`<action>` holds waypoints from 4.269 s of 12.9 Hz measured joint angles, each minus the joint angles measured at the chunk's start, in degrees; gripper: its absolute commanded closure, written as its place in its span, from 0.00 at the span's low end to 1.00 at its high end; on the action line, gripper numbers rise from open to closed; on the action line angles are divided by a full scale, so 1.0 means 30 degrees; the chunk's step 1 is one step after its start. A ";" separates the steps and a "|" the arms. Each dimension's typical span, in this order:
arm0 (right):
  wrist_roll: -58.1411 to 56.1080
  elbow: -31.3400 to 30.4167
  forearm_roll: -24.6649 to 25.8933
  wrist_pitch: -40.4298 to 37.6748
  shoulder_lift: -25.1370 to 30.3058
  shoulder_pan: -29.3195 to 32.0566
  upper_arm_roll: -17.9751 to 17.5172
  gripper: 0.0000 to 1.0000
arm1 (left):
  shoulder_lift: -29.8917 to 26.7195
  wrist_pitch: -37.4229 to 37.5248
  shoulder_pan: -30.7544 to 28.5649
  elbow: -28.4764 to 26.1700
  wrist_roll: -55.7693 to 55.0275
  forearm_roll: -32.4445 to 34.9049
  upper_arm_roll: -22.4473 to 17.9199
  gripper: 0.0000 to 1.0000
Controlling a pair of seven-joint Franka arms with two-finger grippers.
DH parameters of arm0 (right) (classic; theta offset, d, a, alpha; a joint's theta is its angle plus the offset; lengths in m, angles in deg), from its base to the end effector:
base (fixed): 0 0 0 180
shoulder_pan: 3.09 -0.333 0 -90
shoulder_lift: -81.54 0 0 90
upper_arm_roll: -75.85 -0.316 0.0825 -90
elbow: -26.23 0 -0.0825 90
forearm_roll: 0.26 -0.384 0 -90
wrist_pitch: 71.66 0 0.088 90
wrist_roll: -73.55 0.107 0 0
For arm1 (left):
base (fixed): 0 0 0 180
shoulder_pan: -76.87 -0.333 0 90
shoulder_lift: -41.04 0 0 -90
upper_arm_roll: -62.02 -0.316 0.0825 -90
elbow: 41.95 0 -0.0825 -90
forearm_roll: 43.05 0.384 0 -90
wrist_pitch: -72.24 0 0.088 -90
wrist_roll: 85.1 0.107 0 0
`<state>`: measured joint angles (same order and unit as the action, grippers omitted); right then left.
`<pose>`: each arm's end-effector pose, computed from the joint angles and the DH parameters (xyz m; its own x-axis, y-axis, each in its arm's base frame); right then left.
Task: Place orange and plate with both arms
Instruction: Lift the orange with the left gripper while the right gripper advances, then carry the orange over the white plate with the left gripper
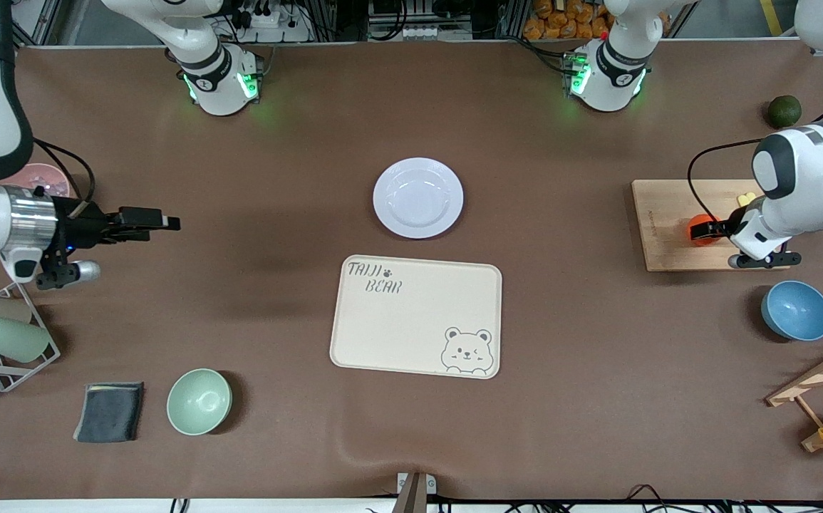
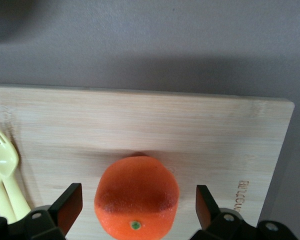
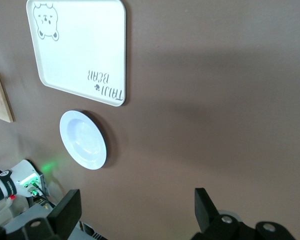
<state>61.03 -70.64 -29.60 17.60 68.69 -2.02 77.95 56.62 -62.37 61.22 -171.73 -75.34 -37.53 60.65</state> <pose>0.5918 0.0218 0.4525 0.9602 0.1412 -0.2412 -0.0046 -0.8549 -0.5188 0.4939 0.1529 0.2247 0.9790 0.0540 -0.1964 0.0495 -0.9984 -0.0282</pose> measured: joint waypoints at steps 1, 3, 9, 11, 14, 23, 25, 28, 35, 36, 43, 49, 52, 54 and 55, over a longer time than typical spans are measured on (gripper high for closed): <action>0.0009 -0.0164 -0.0452 0.0202 -0.0222 -0.0099 -0.0002 0.00 | 0.0130 0.0000 -0.0025 -0.0055 0.0000 0.0000 -0.0001 0.00; 0.0007 -0.0231 -0.1470 0.0477 -0.0943 -0.0134 0.0000 0.00 | 0.0525 -0.0016 -0.0158 -0.0094 0.0000 0.0000 -0.0002 0.00; 0.0003 -0.0674 -0.2753 0.1260 -0.1741 -0.0488 -0.0004 0.00 | 0.0908 -0.0082 -0.0287 -0.0083 0.0000 0.0000 0.0007 0.69; 0.0002 -0.0793 -0.3616 0.1271 -0.1867 -0.0534 0.0001 0.00 | 0.0874 -0.0060 -0.0289 -0.0067 0.0000 0.0001 0.0011 0.93; -0.0041 -0.1345 -0.4273 0.1488 -0.2028 -0.0533 0.0006 0.00 | 0.0849 0.0075 -0.0268 0.0205 0.0107 0.0001 0.0182 0.96; -0.1241 -0.2532 -0.5950 0.2441 -0.2131 -0.0589 0.0001 0.00 | -0.0004 0.7482 0.0734 0.6344 -0.6817 -0.2208 0.7273 1.00; -0.1593 -0.2928 -0.6281 0.2829 -0.2239 -0.0849 -0.0003 0.00 | 0.0155 0.7896 0.2103 0.6785 -1.0159 -0.2520 0.8182 1.00; -0.1605 -0.3084 -0.6547 0.3058 -0.2328 -0.1204 -0.0006 0.00 | 0.0570 0.7682 0.5082 0.6863 -1.4262 -0.3759 0.8419 1.00; -0.1662 -0.3541 -0.7607 0.5864 -0.2514 -0.3433 -0.0071 0.00 | 0.2431 0.4163 1.1325 0.6837 -2.3653 -0.3918 0.8430 1.00; -0.1733 -0.3665 -0.7911 0.6119 -0.2592 -0.3599 -0.0072 0.00 | 0.2837 0.3257 1.2137 0.6831 -2.4957 -0.3918 0.8426 1.00; -0.3736 -0.4145 -0.8730 0.6630 -0.3428 -0.3599 0.0116 0.00 | 0.6322 -0.1305 1.5444 0.7004 -2.9771 -0.3875 0.8117 0.37; -0.6872 -0.6155 -1.2430 0.7545 -0.3880 -0.4057 -0.0014 0.00 | 0.6218 -0.1308 1.5396 0.7579 -3.0322 -0.3062 0.7714 0.00; -0.7120 -0.6645 -1.3145 0.7628 -0.3878 -0.4331 -0.0024 0.04 | 0.4187 -0.0177 1.4331 0.8011 -3.0343 -0.2937 0.7599 0.00; -0.7989 -0.7155 -1.4026 0.8217 -0.3879 -0.4818 -0.0040 0.05 | 0.2130 0.1256 1.2926 0.8161 -3.0308 -0.1674 0.7559 0.00; -0.8155 -0.7380 -1.4289 0.8529 -0.3878 -0.5132 -0.0046 0.06 | 0.1118 0.2186 1.2106 0.8259 -3.0196 -0.0735 0.7549 0.00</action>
<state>36.56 -92.78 -72.47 43.18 57.05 -17.42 77.81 59.97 -55.81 97.54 -146.96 -165.92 -39.74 83.30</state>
